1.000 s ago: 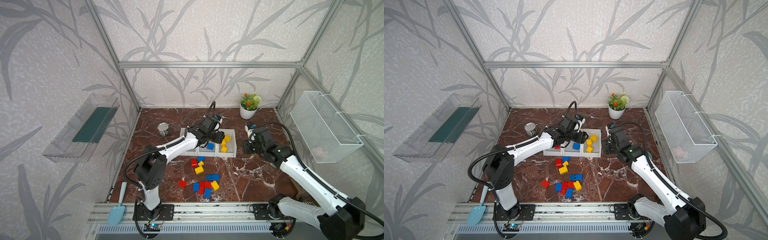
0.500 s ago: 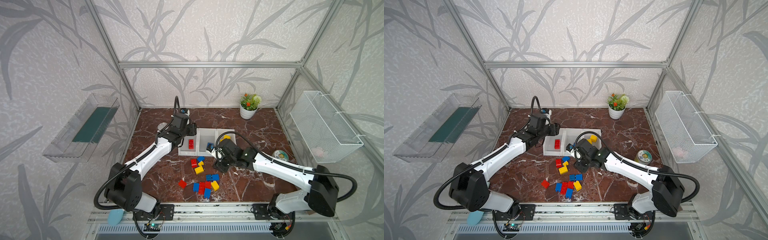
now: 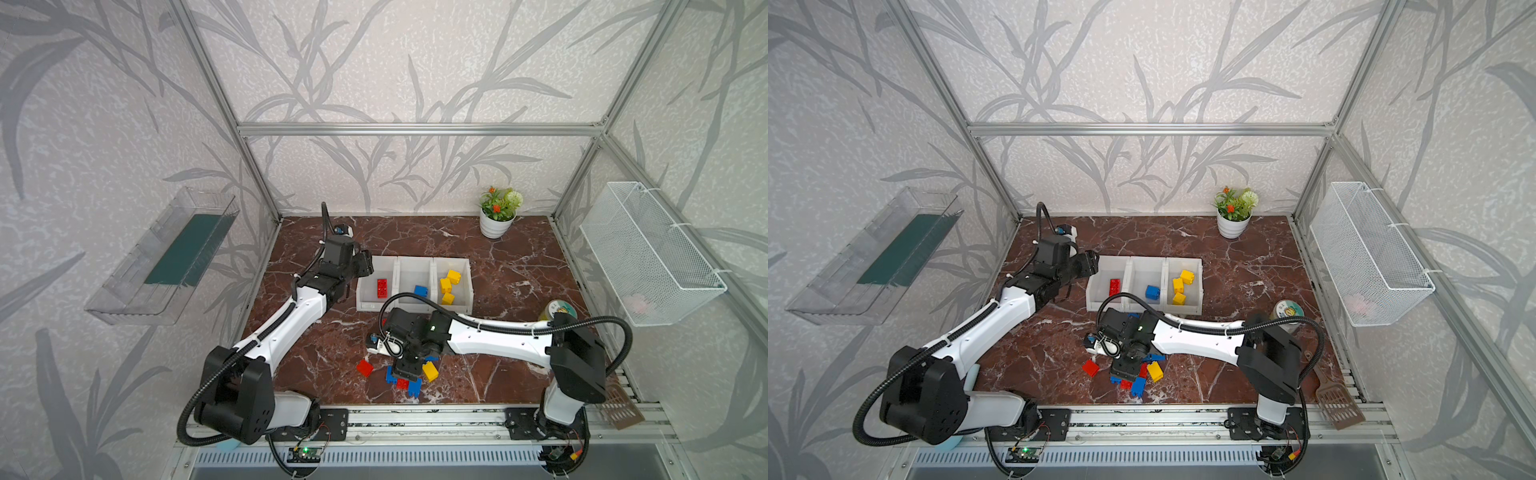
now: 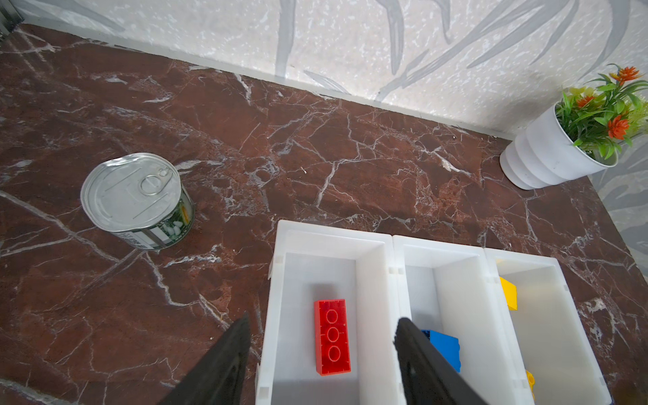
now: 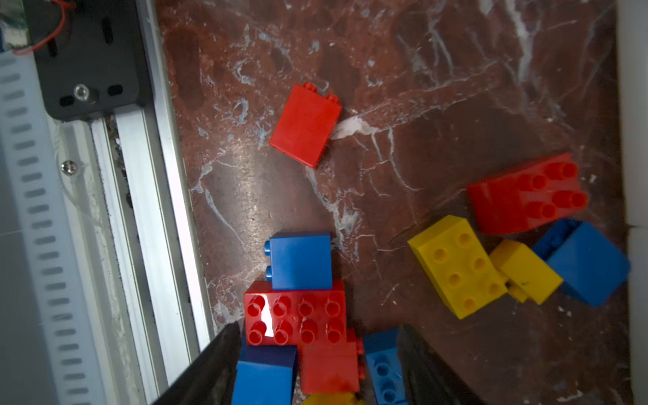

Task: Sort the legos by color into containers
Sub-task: 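Grasp a red brick in the pile with the right gripper while the left arm withdraws, then lift the red brick with the right gripper and carry it over the bin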

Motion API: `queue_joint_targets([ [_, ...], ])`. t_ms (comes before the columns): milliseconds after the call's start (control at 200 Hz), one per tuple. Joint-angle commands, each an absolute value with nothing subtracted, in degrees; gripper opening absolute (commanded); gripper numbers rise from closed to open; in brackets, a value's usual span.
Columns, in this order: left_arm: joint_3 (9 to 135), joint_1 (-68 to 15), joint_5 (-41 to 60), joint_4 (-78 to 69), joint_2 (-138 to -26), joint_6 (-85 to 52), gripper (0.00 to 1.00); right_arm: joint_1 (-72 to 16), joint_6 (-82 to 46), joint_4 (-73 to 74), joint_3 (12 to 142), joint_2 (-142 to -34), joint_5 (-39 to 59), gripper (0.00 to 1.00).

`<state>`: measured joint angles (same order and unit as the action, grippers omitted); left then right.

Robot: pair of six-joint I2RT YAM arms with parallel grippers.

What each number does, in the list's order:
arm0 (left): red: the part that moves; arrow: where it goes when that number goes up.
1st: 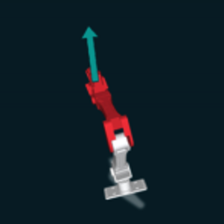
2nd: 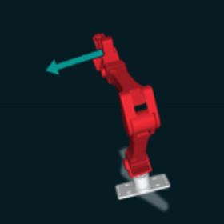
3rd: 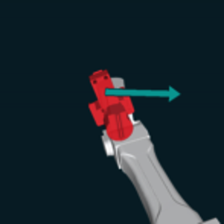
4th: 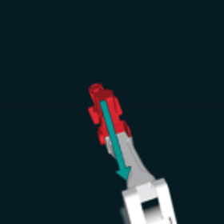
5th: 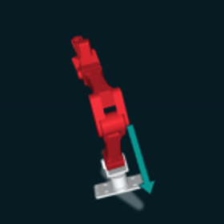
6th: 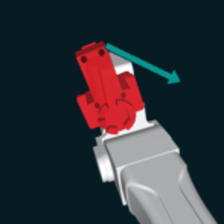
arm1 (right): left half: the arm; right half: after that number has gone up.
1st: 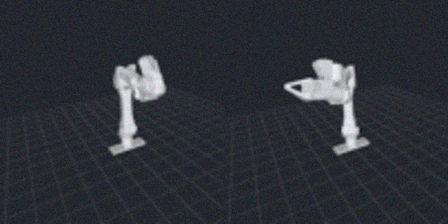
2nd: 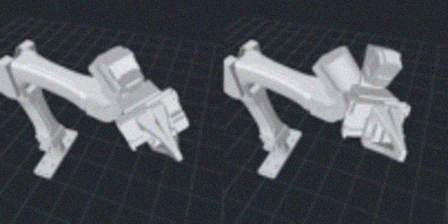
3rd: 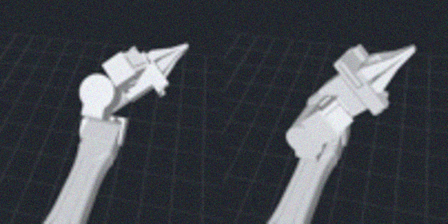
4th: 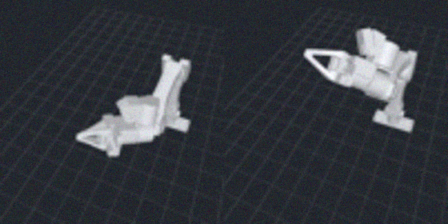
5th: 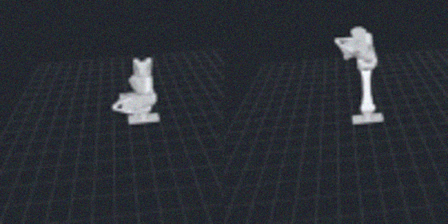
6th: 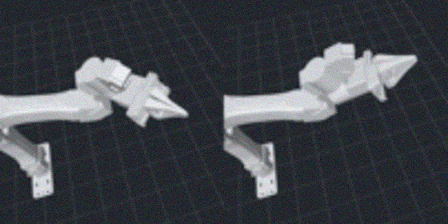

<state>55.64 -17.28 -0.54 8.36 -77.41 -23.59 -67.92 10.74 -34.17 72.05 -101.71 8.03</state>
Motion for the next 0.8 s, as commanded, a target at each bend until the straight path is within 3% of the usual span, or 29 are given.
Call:
queue_joint_targets([
  [0,55.0,-16.9,-0.1,7.6,-76.3,-24.3,0.68,-69.2,11.9,-38.6,73.0,-102.6,6.1,0.74],
  [435,54.3,-16.5,1.4,6.6,-76.6,-25.5,0.68,-71.6,9.8,-41.1,76.6,-108.0,2.4,0.79],
  [795,53.5,-16.4,2.2,6.1,-76.4,-26.3,0.68,-71.6,9.5,-41.7,77.3,-110.4,6.7,0.8],
])
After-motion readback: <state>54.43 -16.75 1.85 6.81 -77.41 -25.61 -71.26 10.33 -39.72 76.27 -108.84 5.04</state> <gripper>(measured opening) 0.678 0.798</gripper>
